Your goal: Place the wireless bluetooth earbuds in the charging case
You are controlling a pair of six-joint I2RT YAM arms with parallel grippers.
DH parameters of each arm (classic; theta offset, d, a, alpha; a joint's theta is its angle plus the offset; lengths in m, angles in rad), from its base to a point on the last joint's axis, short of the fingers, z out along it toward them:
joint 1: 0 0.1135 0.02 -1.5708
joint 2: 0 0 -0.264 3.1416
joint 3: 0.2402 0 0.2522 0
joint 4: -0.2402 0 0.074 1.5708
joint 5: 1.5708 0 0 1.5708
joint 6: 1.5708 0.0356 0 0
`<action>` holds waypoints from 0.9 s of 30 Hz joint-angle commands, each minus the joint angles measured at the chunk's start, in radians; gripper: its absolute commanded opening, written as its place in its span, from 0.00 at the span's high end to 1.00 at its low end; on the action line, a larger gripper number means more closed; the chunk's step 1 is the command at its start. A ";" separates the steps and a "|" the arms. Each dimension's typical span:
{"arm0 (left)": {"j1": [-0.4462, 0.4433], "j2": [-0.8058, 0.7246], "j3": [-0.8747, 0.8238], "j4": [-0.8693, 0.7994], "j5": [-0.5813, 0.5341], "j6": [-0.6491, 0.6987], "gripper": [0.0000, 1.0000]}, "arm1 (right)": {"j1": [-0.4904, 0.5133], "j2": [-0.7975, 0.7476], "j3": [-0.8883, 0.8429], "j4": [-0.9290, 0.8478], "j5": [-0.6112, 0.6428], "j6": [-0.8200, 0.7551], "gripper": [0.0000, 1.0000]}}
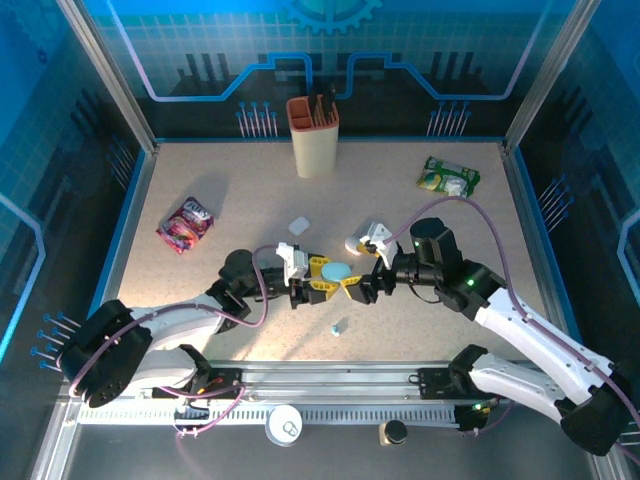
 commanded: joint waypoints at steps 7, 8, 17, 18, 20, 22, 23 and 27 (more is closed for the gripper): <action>0.000 -0.028 -0.021 0.001 0.030 0.035 0.59 | -0.050 -0.037 -0.010 0.097 0.060 0.123 0.11; 0.000 -0.028 -0.022 0.000 0.032 0.036 0.59 | -0.055 -0.035 -0.009 0.099 0.058 0.130 0.11; 0.000 -0.039 -0.032 0.006 0.034 0.033 0.59 | -0.064 -0.010 0.031 0.070 0.058 0.146 0.12; 0.000 -0.039 -0.033 0.008 0.035 0.033 0.59 | -0.064 -0.013 0.032 0.066 0.063 0.147 0.12; 0.000 -0.036 -0.032 0.008 0.035 0.031 0.59 | -0.066 -0.018 0.036 0.052 0.069 0.145 0.12; 0.000 -0.033 -0.034 0.012 0.030 0.030 0.59 | -0.066 -0.027 0.037 0.042 0.062 0.142 0.12; 0.000 -0.030 -0.036 0.017 0.026 0.030 0.59 | -0.066 -0.035 0.033 0.044 0.051 0.139 0.12; 0.006 -0.019 -0.045 0.044 0.005 0.028 0.59 | -0.068 -0.082 0.001 0.077 -0.010 0.140 0.11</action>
